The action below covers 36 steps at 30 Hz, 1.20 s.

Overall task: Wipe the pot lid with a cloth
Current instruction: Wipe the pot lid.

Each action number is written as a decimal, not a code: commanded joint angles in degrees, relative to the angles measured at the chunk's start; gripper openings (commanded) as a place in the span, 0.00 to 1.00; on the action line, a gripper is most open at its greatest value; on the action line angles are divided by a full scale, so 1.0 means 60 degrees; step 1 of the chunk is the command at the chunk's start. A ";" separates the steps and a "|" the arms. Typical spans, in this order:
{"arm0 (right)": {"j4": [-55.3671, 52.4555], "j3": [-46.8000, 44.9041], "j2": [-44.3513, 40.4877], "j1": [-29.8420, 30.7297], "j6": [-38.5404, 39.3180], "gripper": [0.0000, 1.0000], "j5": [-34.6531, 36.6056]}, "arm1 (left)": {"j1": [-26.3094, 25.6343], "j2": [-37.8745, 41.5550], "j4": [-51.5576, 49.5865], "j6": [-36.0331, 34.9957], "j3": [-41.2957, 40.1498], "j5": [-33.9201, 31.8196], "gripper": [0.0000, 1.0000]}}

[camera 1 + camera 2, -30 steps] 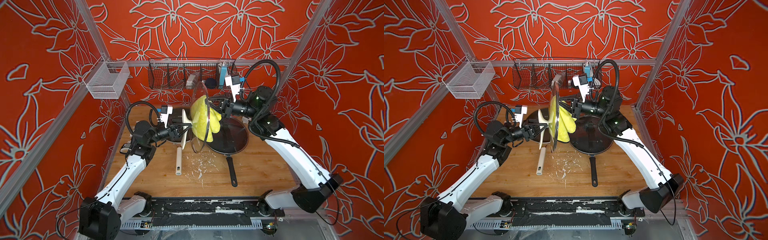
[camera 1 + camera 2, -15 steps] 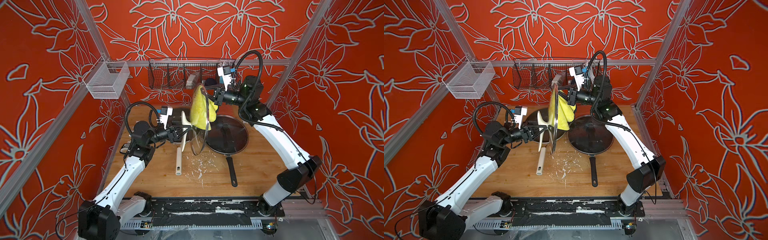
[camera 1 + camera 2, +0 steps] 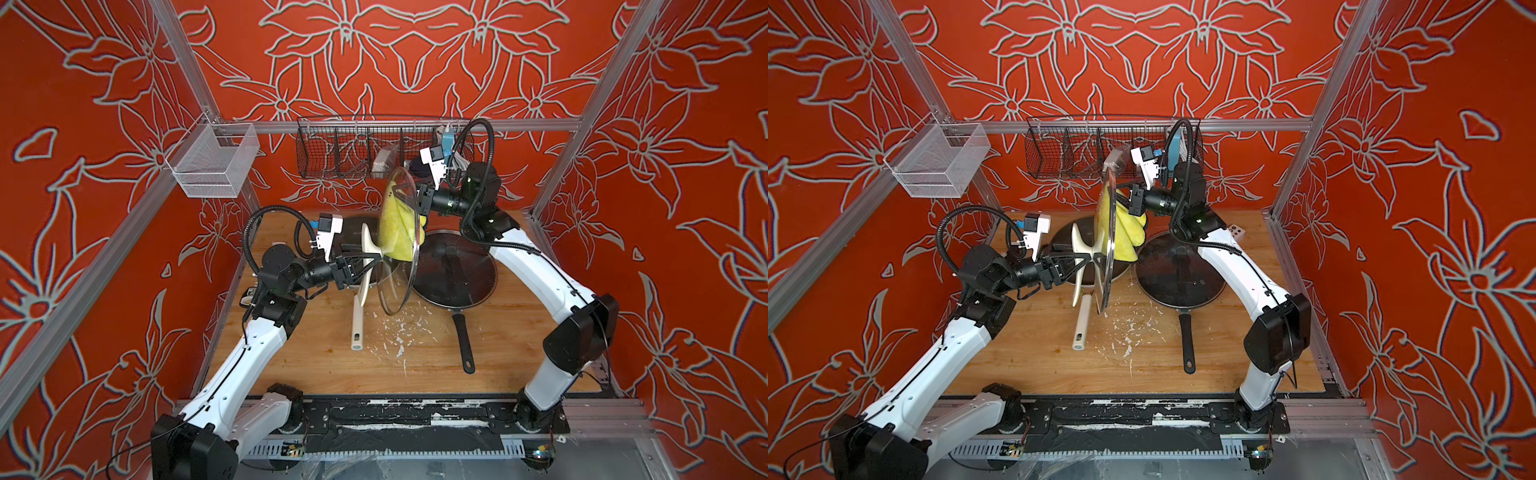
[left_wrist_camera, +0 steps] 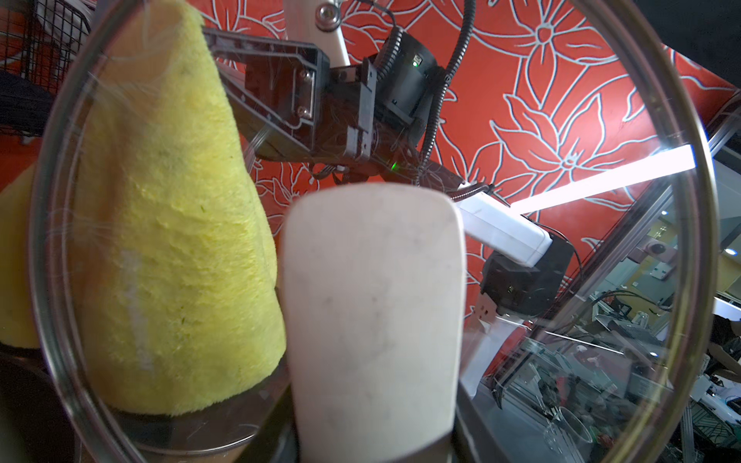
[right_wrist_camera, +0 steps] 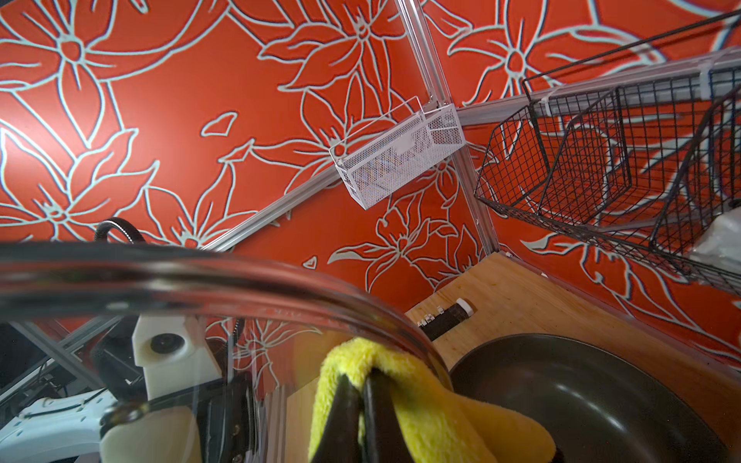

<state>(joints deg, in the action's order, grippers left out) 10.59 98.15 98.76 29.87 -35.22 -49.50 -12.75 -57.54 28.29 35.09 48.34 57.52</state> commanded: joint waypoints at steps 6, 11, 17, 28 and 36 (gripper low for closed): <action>0.1629 -0.1449 0.0123 0.0330 -0.0758 0.00 0.0006 | -0.0167 0.0354 0.2685 -0.0138 0.0704 0.0133 0.00; 0.2337 -0.2446 -0.0092 0.0580 -0.1050 0.00 -0.0069 | -0.0174 0.0211 0.2814 -0.0228 0.0728 -0.0177 0.00; 0.3244 -0.3800 -0.0755 0.0895 -0.1501 0.00 -0.0260 | -0.0174 0.0213 0.2763 -0.0481 0.0607 -0.0696 0.00; 0.4227 -0.6250 -0.3245 0.1153 -0.2631 0.00 -0.0712 | -0.0158 -0.0134 0.2436 -0.0945 0.0310 -0.1265 0.00; 0.4563 -0.7228 -0.5052 0.1168 -0.3652 0.00 -0.0935 | -0.0127 -0.0356 0.2504 -0.0914 0.0396 -0.1485 0.00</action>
<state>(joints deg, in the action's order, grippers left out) 34.37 55.64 71.24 36.42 -53.01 -53.63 -13.50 -61.34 30.89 30.81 48.18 50.54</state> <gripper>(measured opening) 0.052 0.401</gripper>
